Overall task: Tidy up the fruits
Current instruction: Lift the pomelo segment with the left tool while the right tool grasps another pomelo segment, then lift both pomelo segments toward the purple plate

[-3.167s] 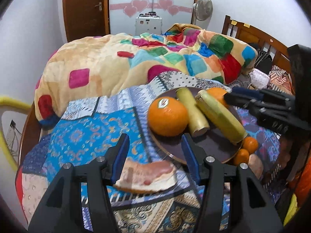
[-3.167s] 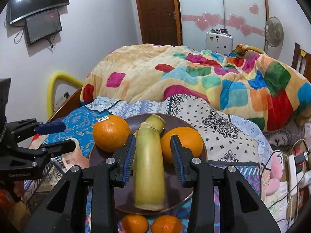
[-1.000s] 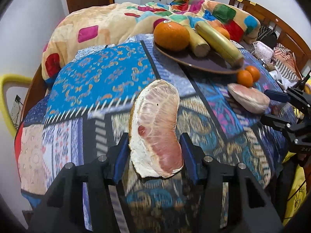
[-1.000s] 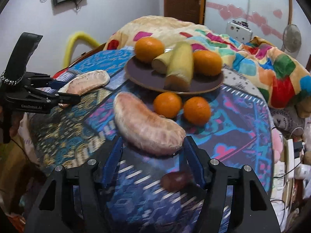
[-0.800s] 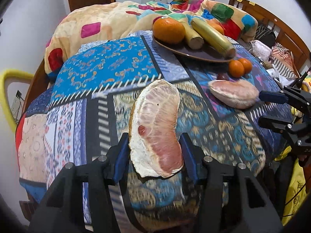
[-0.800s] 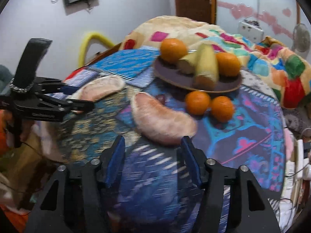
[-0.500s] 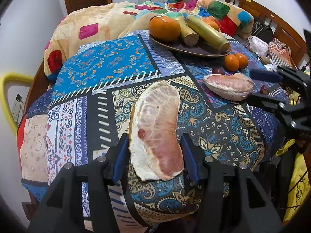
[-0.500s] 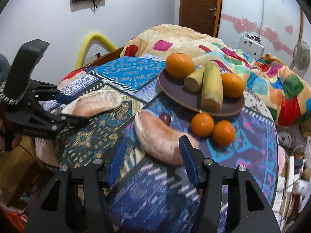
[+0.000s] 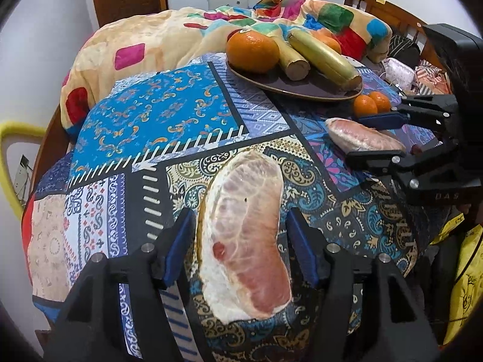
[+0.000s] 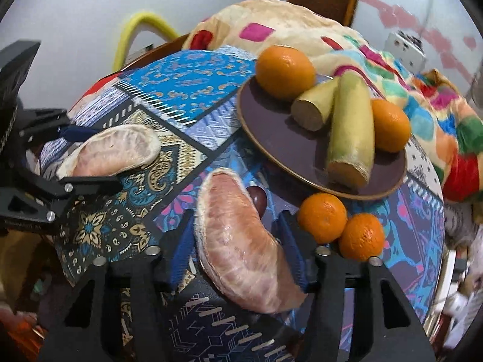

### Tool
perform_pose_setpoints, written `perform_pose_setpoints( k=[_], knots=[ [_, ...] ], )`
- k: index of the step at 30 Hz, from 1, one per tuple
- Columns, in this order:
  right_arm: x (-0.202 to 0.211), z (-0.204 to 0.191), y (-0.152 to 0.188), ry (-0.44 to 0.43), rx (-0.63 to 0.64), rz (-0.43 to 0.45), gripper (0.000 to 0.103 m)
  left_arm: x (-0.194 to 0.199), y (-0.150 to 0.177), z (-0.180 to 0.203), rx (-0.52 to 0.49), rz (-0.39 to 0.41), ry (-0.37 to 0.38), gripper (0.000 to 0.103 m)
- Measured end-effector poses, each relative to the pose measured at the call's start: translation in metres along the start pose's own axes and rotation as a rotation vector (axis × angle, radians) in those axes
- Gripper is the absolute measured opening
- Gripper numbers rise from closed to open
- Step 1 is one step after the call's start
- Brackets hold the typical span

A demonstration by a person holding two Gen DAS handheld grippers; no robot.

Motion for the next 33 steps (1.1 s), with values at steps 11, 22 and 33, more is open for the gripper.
perform_pose_setpoints(
  k=[11, 22, 33],
  knots=[
    [0.028, 0.004, -0.005, 0.008, -0.082, 0.094, 0.038, 0.004, -0.004, 0.014, -0.012, 0.045, 0.012, 0.05],
    [0.07, 0.027, -0.023, 0.064, -0.125, 0.232, 0.038, 0.028, -0.046, 0.039, 0.019, 0.18, 0.047, 0.05],
    [0.097, 0.064, -0.058, 0.116, -0.171, 0.354, 0.037, 0.029, -0.109, 0.039, 0.055, 0.289, 0.037, 0.05]
  ],
)
Point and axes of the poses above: each gripper's, at about its wrist camera, not at the fingertips, and x roughly against the way its jaws point, z to its right, y to its underside, the point moved 10 cm from there along -x, roughly the way its jaws point, and after that the axes turned 9 degrees about z, right-handed, at the moved point
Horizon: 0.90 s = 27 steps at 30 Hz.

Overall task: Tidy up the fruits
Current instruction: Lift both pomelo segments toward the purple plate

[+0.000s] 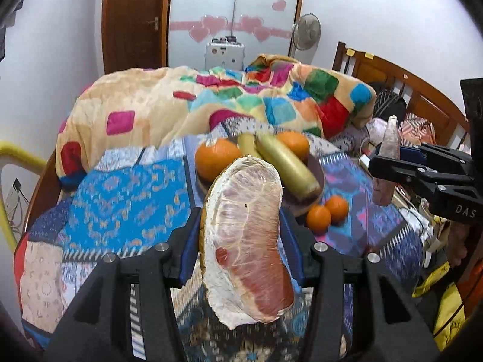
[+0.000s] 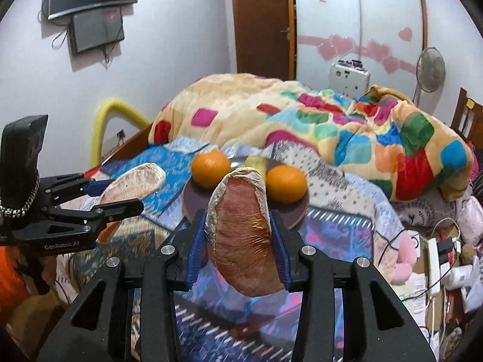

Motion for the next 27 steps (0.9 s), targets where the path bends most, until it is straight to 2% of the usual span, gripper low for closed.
perform_pose_setpoints(
  k=[13, 24, 27],
  knots=[
    [-0.042, 0.023, -0.018, 0.017, -0.031, 0.017, 0.037, -0.042, -0.038, -0.001, -0.018, 0.039, -0.027, 0.05],
    [-0.091, 0.04, -0.001, 0.006, -0.12, -0.067, 0.038, -0.086, -0.037, -0.003, -0.031, 0.022, -0.066, 0.05],
    [-0.095, 0.041, -0.002, 0.012, -0.124, -0.067, 0.038, -0.097, -0.034, -0.003, -0.037, 0.003, -0.075, 0.05]
  ],
)
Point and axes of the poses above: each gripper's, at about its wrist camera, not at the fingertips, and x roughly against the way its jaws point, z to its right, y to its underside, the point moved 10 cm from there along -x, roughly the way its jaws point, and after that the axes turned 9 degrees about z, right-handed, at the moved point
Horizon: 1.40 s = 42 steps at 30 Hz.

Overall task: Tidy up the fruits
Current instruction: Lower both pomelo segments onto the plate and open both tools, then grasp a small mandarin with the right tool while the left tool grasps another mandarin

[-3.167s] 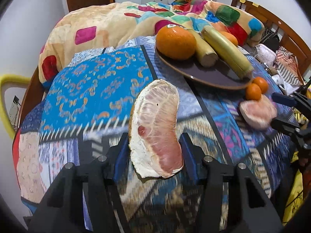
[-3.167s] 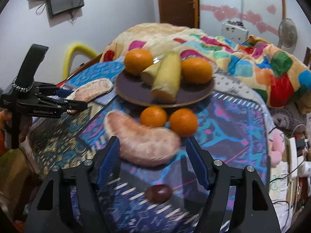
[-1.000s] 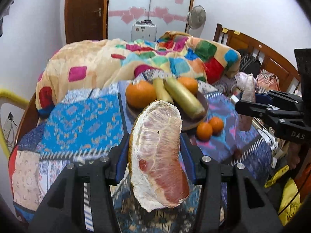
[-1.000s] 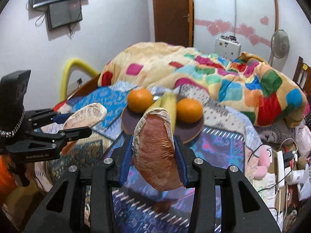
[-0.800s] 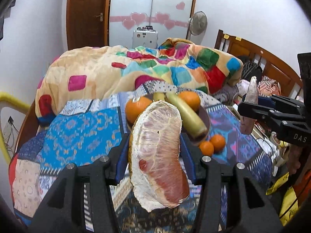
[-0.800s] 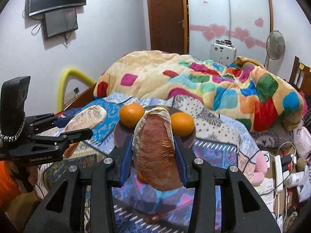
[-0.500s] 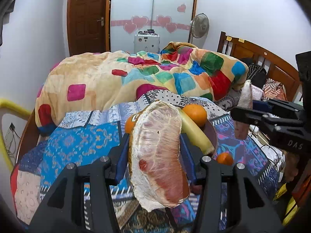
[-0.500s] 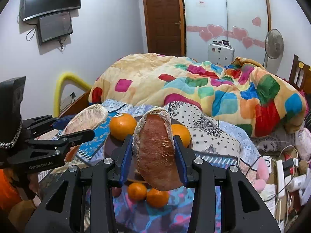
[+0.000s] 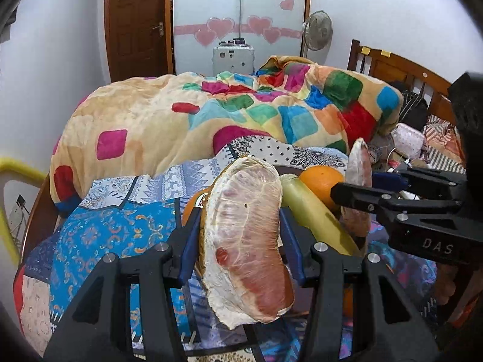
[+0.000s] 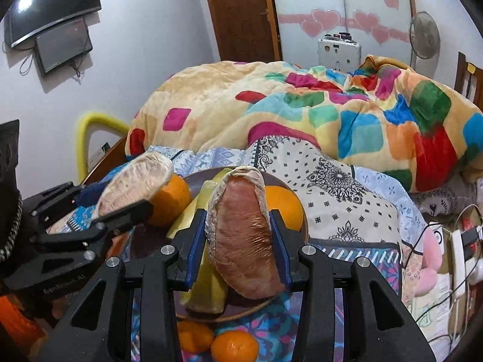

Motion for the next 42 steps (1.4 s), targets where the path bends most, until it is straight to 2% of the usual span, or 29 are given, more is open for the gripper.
perform_pose_setpoints(
  k=[4, 15, 19, 24, 28, 31, 36, 42],
  knots=[
    [-0.006, -0.001, 0.001, 0.009, 0.021, -0.013, 0.038, -0.009, 0.004, -0.001, 0.013, -0.023, 0.005, 0.05],
    [-0.005, -0.002, 0.003, 0.016, 0.027, -0.013, 0.04, -0.005, -0.004, -0.001, 0.029, 0.0, 0.016, 0.05],
    [-0.006, 0.003, 0.007, 0.029, 0.018, -0.029, 0.055, 0.001, -0.002, -0.004, 0.051, -0.006, 0.024, 0.05],
    [0.004, 0.005, 0.013, 0.021, 0.012, -0.033, 0.055, 0.014, -0.002, -0.004, 0.041, 0.004, 0.022, 0.052],
    [0.022, 0.005, 0.016, 0.051, 0.052, -0.011, 0.055, 0.028, -0.002, -0.001, 0.028, 0.015, 0.023, 0.053],
    [0.037, 0.002, 0.02, 0.029, 0.057, -0.006, 0.055, 0.038, 0.003, 0.001, 0.023, 0.01, 0.029, 0.054],
    [0.058, 0.0, 0.039, 0.055, 0.117, -0.009, 0.056, 0.053, 0.012, 0.005, 0.033, -0.004, 0.042, 0.058],
    [0.064, -0.002, 0.066, 0.05, 0.167, -0.046, 0.055, 0.063, 0.032, 0.014, 0.036, -0.048, 0.067, 0.061]
  ],
)
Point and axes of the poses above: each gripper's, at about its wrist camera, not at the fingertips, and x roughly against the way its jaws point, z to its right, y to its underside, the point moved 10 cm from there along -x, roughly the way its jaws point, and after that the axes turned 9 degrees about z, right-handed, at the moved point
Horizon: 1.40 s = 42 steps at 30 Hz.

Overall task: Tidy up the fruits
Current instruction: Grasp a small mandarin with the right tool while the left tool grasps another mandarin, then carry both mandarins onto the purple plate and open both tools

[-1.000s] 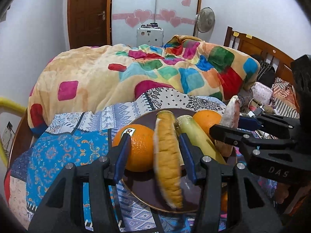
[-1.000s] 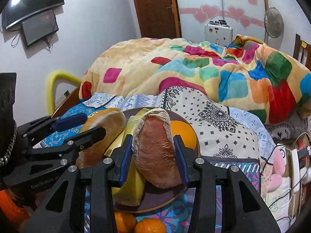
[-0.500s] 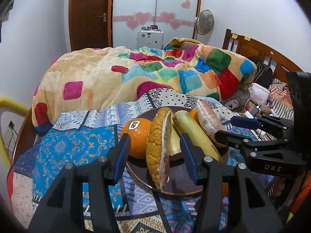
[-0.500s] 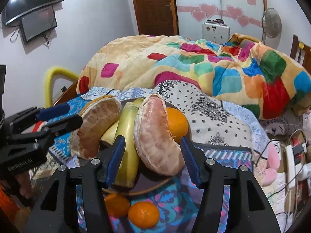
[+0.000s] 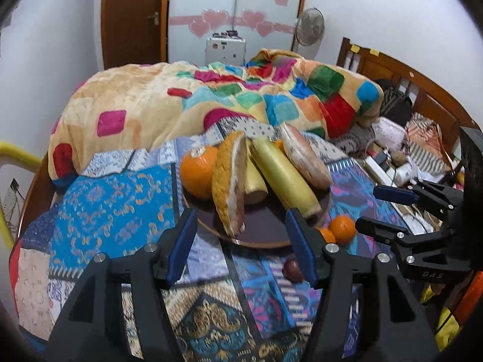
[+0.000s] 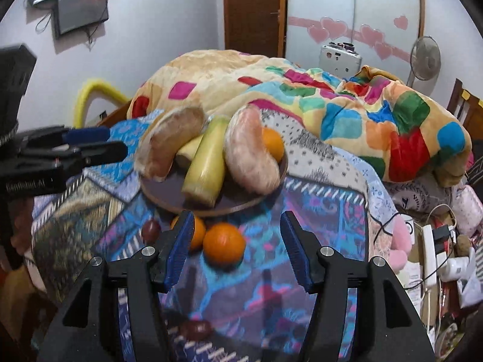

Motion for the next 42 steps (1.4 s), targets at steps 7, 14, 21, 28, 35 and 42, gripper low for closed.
perform_pose_setpoints(
  k=[7, 14, 21, 28, 35, 42],
  knots=[
    [-0.011, -0.001, 0.027, -0.024, -0.019, -0.056, 0.055, 0.001, 0.028, 0.009, -0.034, -0.058, 0.005, 0.061],
    [-0.029, -0.002, 0.032, -0.066, -0.021, -0.122, 0.039, -0.006, 0.041, 0.017, -0.05, -0.08, 0.027, 0.061],
    [-0.032, -0.005, 0.032, -0.09, -0.012, -0.114, 0.034, -0.012, 0.046, 0.032, -0.049, -0.098, 0.064, 0.061],
    [-0.015, 0.005, 0.032, -0.087, -0.045, -0.072, 0.033, -0.022, 0.047, 0.053, -0.049, -0.122, 0.097, 0.061],
    [0.01, 0.025, 0.035, -0.049, -0.057, -0.034, 0.033, -0.028, 0.048, 0.079, -0.072, -0.126, 0.119, 0.055],
    [0.021, 0.033, 0.037, -0.031, -0.048, -0.014, 0.033, -0.041, 0.051, 0.094, -0.146, -0.137, 0.082, 0.041]
  ],
)
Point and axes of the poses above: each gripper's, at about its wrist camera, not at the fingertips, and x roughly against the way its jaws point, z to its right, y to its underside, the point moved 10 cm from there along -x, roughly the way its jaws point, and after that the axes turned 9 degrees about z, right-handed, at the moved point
